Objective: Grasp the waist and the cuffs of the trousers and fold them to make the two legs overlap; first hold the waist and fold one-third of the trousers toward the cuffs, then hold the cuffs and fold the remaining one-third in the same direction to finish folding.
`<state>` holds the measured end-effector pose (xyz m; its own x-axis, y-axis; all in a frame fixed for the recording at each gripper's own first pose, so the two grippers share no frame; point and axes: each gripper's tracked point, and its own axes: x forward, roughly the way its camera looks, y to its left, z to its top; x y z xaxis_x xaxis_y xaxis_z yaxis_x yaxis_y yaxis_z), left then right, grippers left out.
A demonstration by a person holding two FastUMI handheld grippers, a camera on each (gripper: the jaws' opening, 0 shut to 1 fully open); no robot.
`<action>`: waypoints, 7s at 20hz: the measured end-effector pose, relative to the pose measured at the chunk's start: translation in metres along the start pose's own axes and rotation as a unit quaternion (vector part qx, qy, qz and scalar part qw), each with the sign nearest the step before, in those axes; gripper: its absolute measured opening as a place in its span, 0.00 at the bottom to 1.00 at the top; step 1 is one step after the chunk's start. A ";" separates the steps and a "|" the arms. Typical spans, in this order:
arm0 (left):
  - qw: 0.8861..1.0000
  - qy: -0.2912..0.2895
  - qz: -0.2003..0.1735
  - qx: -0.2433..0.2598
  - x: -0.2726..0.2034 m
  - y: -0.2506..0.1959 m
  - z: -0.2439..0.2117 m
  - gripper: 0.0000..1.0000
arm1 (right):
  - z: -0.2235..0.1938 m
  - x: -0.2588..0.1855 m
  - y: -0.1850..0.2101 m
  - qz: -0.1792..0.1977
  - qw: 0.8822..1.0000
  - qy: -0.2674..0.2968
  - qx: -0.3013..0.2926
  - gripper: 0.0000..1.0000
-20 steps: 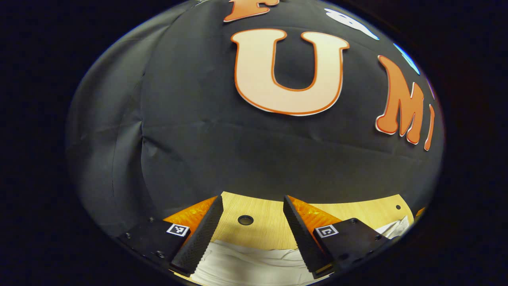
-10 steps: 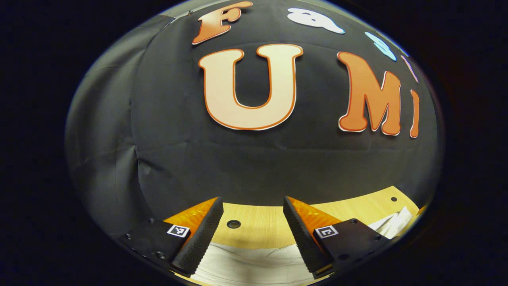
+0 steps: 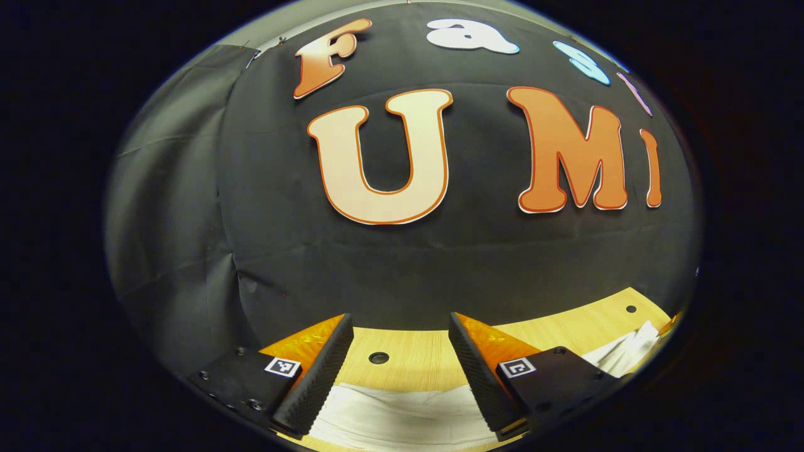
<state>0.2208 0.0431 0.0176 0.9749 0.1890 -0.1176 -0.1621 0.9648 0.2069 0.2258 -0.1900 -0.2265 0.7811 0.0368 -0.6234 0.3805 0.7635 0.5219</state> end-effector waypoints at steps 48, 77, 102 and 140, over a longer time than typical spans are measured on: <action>0.998 0.036 0.019 -0.053 -0.024 0.250 -0.094 1.00 | -0.081 -0.147 0.165 0.110 0.948 -0.109 -0.279 0.04; 0.896 0.254 0.009 -0.363 -0.070 0.231 -0.273 1.00 | -0.183 -0.131 0.083 0.097 0.892 0.066 -0.437 0.99; 0.782 0.342 0.099 -0.512 -0.008 0.164 -0.367 0.77 | -0.069 -0.140 -0.007 0.036 0.943 0.057 -0.325 0.99; 0.938 0.234 -0.245 -0.070 0.018 -0.290 -0.181 0.04 | 0.091 -0.163 -0.199 0.007 0.956 0.019 -0.292 0.99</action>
<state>0.2579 -0.2007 -0.2207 0.7693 -0.2554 -0.5856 0.2372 0.9653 -0.1095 0.0676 -0.4067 -0.1754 0.7612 0.0644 -0.6453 0.0196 0.9923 0.1222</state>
